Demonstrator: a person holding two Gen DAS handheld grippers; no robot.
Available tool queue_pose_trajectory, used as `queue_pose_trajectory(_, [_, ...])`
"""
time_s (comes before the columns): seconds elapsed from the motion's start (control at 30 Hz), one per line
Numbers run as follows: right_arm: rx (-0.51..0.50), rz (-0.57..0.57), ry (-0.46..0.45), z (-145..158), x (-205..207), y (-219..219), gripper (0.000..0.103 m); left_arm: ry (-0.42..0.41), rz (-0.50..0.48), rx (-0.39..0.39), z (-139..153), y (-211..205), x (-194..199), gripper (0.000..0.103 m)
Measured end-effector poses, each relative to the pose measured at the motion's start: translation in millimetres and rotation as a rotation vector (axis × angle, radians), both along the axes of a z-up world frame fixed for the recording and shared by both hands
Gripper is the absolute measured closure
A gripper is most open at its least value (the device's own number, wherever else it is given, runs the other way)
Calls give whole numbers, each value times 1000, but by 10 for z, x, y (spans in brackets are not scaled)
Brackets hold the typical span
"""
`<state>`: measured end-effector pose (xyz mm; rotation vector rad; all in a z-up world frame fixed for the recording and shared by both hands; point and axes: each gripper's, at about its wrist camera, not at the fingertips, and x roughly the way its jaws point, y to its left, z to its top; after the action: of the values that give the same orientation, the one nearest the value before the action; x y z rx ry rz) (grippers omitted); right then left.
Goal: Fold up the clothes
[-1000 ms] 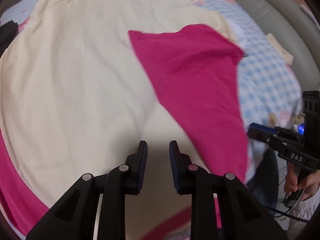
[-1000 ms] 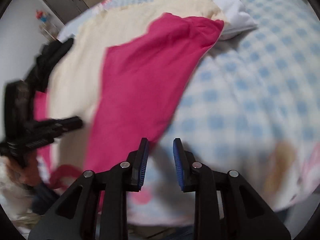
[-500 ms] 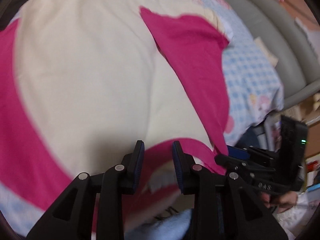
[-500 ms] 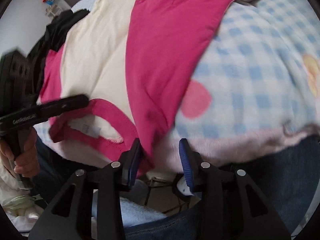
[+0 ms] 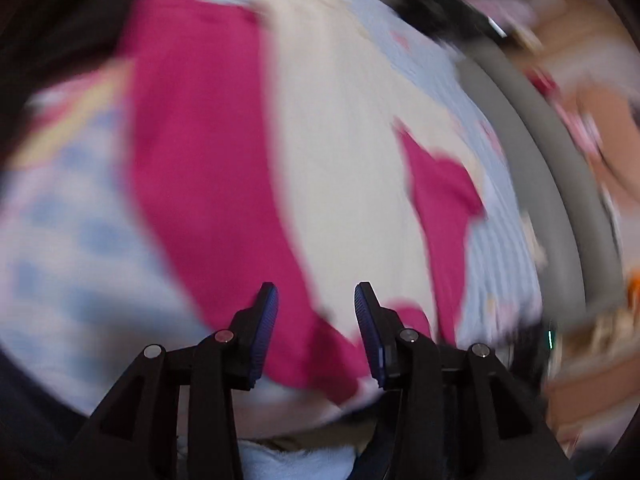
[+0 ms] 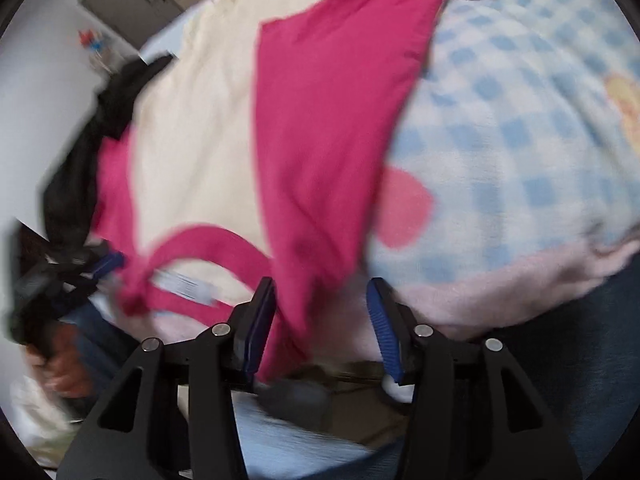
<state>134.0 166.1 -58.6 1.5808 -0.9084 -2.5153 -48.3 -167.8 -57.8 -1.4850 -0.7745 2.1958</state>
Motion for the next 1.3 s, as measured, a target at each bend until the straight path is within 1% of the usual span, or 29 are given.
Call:
queue_pose_trajectory(0.03, [-27, 5, 13, 20, 117, 56, 52, -12, 9, -6, -19, -47, 12, 61])
queue_pose_trajectory(0.07, [-24, 19, 11, -2, 109, 36, 50, -24, 17, -11, -37, -94, 24, 61])
queue_pose_trajectory(0.13, [14, 41, -35, -91, 126, -19, 50, -47, 35, -22, -74, -188, 48, 61])
queue_pose_trajectory(0.17, [32, 48, -65, -149, 148, -48, 50, -37, 43, -31, -76, -239, 72, 61])
queue_pose_trajectory(0.23, [52, 28, -60, -105, 258, -15, 52, -25, 78, -14, -59, -405, 93, 61])
queue_pose_trajectory(0.27, [79, 20, -57, -39, 289, 3, 52, -21, 97, 2, -38, -497, 80, 61])
queue_pose_trajectory(0.3, [123, 4, -46, 77, 318, 30, 52, -9, 109, -1, 6, -568, 57, 61])
queue_pose_trajectory(0.33, [160, -9, -15, 234, 351, 62, 52, 10, 118, -19, 41, -586, 43, 61])
queue_pose_trajectory(0.4, [233, -34, 46, 546, 411, 124, 52, 61, 122, -103, 188, -627, -34, 61])
queue_pose_trajectory(0.53, [240, 30, 133, 978, 165, -39, 52, 124, 113, -267, 391, -606, -376, 61])
queue_pose_trajectory(0.57, [229, 70, 146, 980, 14, -192, 52, 136, 107, -296, 425, -581, -483, 61])
queue_pose_trajectory(0.63, [215, 146, 127, 953, -295, -317, 52, 154, 95, -360, 454, -510, -738, 61])
queue_pose_trajectory(0.67, [193, 175, 119, 882, -432, -425, 52, 163, 96, -389, 462, -489, -841, 60])
queue_pose_trajectory(0.73, [151, 232, 103, 740, -700, -642, 52, 150, 83, -451, 434, -444, -1094, 60])
queue_pose_trajectory(0.77, [137, 259, 96, 664, -751, -778, 52, 141, 78, -463, 412, -444, -1186, 60])
queue_pose_trajectory(0.8, [138, 281, 80, 605, -890, -966, 52, 133, 74, -465, 389, -455, -1260, 60])
queue_pose_trajectory(0.83, [157, 306, 58, 524, -1058, -1230, 52, 124, 64, -471, 361, -435, -1312, 60])
queue_pose_trajectory(0.87, [185, 324, 48, 494, -1114, -1338, 52, 115, 51, -479, 333, -403, -1354, 60])
queue_pose_trajectory(0.97, [212, 332, 40, 407, -1108, -1535, 52, 84, 13, -562, 196, -327, -1374, 59])
queue_pose_trajectory(1.0, [188, 338, 32, 372, -1098, -1586, 52, 74, 14, -584, 152, -348, -1341, 59])
queue_pose_trajectory(1.03, [179, 342, 23, 342, -1065, -1618, 52, 66, 32, -587, 128, -422, -1315, 59])
queue_pose_trajectory(1.13, [214, 335, 14, 340, -989, -1621, 55, 48, 132, -564, 151, -744, -1235, 59])
queue_pose_trajectory(1.3, [262, 232, 31, 449, -857, -1337, 55, 57, 275, -571, 231, -1171, -1080, 64])
